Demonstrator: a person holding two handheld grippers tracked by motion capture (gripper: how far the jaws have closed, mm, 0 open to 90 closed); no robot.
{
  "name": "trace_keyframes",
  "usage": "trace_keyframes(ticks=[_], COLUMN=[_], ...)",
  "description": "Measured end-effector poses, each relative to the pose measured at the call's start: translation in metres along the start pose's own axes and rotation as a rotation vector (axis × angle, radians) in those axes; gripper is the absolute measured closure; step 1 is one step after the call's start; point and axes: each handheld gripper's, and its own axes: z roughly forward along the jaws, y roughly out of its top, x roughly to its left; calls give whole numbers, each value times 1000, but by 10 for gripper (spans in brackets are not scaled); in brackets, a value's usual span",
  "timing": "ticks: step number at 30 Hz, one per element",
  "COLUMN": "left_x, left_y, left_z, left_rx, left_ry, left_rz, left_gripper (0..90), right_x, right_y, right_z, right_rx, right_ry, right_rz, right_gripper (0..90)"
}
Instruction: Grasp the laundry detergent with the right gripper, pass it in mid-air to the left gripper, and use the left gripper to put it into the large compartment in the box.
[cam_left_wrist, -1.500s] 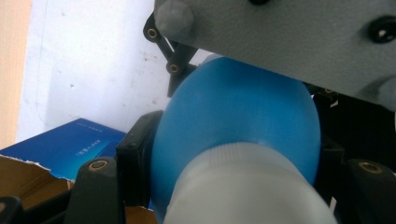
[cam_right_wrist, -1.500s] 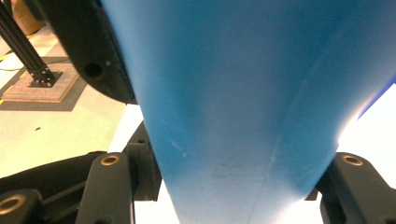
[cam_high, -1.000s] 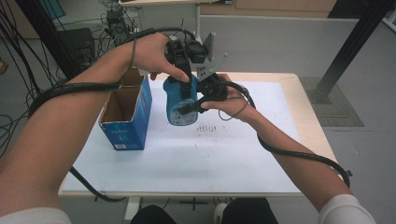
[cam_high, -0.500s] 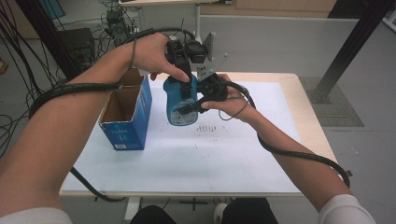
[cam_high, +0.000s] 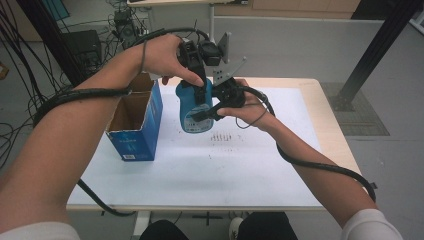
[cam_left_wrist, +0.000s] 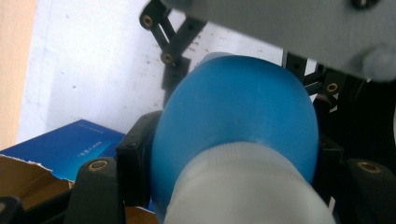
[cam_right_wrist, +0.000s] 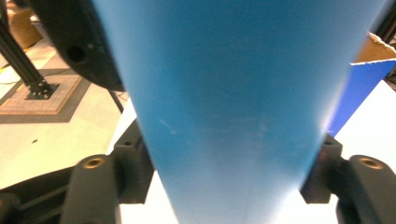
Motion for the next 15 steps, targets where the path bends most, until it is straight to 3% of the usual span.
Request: trace_keyframes(ticks=[7,11,15], left_x=[4,6,9], left_y=[-2,-4,-8], left_z=[-1,-4,-7], left_rx=[12,5,-2], left_ry=[6,9,-9], left_rz=[-17,-40,-71], left_gripper=[358,358,359], right_x=[1,0,0], right_y=[-2,-8,-17], right_z=[-8,-19,-36], right_rx=[40,72,137], right_ry=[-30,-59,-129], right_rz=[-8,30,83], right_gripper=[250,225,169])
